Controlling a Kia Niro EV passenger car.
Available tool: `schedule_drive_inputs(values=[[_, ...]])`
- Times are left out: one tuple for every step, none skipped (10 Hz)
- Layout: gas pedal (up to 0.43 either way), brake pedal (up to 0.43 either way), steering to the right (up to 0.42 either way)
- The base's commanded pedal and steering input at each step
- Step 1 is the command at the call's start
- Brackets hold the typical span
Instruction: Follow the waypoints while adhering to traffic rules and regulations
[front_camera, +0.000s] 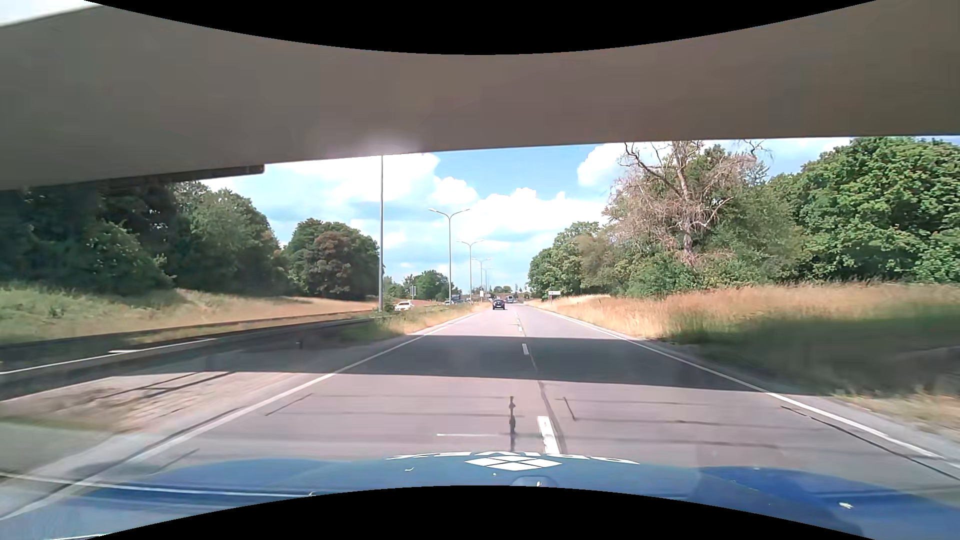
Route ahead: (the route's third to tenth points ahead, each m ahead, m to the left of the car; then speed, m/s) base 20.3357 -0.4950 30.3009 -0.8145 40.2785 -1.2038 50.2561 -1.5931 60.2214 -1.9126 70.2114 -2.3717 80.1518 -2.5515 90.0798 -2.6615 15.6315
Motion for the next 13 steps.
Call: schedule_drive_inputs(values=[[0.177,0.0,-0.002],[0.177,0.0,-0.001],[0.177,0.0,-0.002],[0.177,0.0,-0.001],[0.177,0.0,-0.002],[0.177,0.0,-0.002],[0.177,0.0,-0.001],[0.177,0.0,-0.001],[0.177,0.0,-0.001],[0.177,0.0,0.0],[0.177,0.0,0.001],[0.177,0.0,0.003],[0.177,0.0,0.003]])
